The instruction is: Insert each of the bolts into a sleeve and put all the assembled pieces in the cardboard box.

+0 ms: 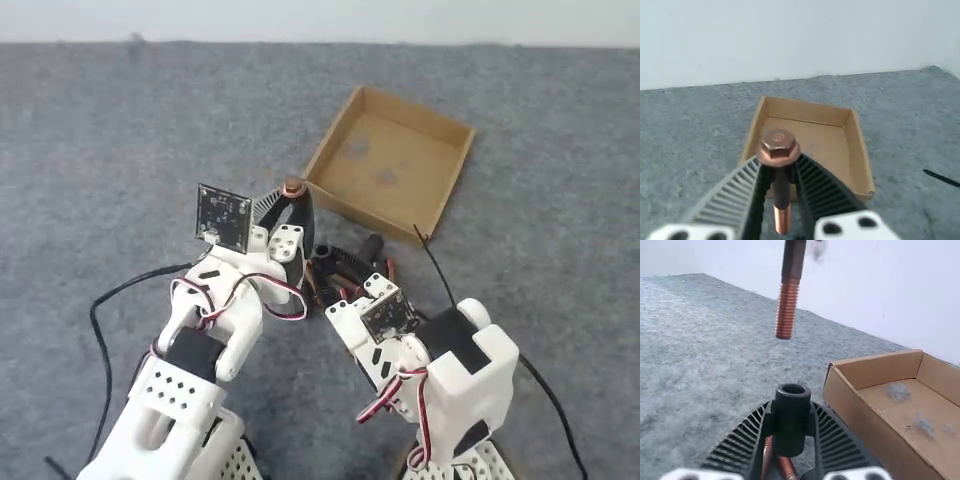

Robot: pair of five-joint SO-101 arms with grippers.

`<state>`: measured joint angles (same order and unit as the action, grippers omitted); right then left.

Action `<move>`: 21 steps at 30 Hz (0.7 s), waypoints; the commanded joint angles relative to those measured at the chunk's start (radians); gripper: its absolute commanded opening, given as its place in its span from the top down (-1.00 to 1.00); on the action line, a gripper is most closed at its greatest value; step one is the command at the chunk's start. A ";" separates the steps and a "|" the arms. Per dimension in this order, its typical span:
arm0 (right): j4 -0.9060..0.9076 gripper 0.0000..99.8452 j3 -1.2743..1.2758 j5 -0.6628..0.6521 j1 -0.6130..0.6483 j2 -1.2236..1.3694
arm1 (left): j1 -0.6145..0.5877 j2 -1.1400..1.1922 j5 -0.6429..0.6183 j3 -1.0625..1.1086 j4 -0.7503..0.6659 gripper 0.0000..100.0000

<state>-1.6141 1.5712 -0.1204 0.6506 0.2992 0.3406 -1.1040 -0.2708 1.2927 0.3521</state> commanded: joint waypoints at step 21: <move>-0.073 0.99 0.005 -0.008 0.019 -0.016 | 0.000 0.118 -0.121 0.039 -0.103 0.97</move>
<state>-1.6525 1.5727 -0.1204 0.6690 0.2992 0.3544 -0.9797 -0.3905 1.3249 0.3184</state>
